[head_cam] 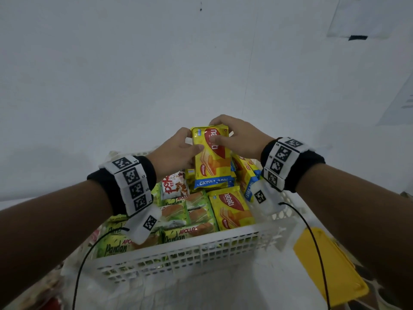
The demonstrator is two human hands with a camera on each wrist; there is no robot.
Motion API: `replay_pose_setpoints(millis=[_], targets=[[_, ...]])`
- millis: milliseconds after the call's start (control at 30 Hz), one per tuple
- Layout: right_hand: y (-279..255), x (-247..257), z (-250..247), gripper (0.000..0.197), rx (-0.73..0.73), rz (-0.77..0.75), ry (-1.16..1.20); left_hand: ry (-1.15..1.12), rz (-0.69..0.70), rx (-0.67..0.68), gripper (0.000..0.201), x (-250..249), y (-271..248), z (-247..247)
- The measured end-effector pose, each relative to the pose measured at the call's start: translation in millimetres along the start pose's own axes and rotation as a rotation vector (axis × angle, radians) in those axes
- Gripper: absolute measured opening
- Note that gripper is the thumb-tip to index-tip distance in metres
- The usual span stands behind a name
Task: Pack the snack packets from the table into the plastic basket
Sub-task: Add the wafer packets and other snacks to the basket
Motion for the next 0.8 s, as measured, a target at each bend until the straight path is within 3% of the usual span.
replay_pose_setpoints(millis=[167,400,567,800], targets=[[1.1,-6.1,3.6,0.029,0.11,0.039,-0.011,0.45,0.018,0.079,0.077,-10.0,-30.7,6.6],[-8.6,-31.3,39.3,0.03,0.381,0.201,-0.092,0.897,0.193,0.379,0.048,13.9,-115.7,32.7],[-20.7,-39.9,64.4,0.04,0.56,0.243,-0.22,0.766,0.126,0.501,0.046,53.6,-139.3,40.0],[-26.9,-28.1,74.1,0.047,0.638,0.115,-0.528,0.605,0.121,0.401,0.041,56.3,-136.1,37.5]])
Point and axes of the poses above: each hand's wrist, its own y-axis towards the middle knuckle, its own z-axis out of the palm, x = y × z, the point moved 10 cm from there along y, towards the middle knuckle, and after that the axes turned 13 degrees about -y, right-handed, at the moved point
